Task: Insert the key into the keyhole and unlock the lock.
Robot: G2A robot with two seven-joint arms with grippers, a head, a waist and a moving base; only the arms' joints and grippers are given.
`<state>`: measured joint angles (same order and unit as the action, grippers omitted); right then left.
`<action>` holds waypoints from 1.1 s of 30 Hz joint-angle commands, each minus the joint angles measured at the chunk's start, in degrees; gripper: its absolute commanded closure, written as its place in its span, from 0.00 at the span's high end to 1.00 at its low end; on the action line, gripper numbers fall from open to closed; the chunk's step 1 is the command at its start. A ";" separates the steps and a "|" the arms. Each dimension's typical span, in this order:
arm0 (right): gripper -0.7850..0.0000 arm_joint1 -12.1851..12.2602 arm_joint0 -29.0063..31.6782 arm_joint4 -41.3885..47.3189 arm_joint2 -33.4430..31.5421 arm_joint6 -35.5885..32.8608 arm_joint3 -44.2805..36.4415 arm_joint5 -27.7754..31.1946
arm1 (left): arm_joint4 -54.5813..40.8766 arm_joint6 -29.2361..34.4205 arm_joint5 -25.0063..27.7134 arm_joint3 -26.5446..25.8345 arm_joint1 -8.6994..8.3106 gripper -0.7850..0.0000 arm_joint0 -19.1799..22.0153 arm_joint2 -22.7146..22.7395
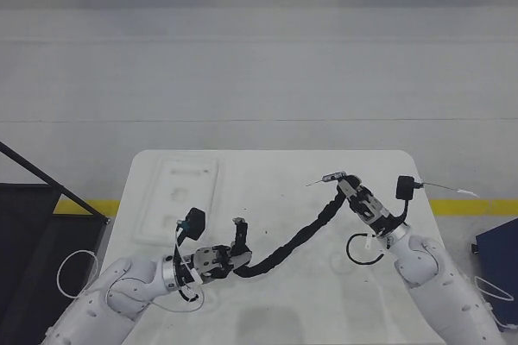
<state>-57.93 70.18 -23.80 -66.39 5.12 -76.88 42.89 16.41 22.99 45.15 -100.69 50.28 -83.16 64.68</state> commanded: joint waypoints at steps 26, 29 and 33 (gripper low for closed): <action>0.00 0.30 3.01 -3.55 -4.78 -16.28 -5.90 -16.29 | 20.20 8.70 -15.18 11.55 6.80 0.77 21.98 -18.84; 0.00 0.19 3.16 -3.26 -4.79 -17.21 -6.05 -16.86 | 20.60 8.47 -15.38 11.43 7.13 0.93 22.30 -19.20; 0.00 0.13 2.50 -4.25 -4.60 -20.07 -5.69 -17.91 | 22.20 9.24 -15.57 10.03 7.43 1.00 22.96 -19.54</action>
<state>-57.78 72.96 -27.77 -71.06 -14.08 -82.67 25.22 38.15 32.04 29.68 -90.08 57.66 -60.37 45.14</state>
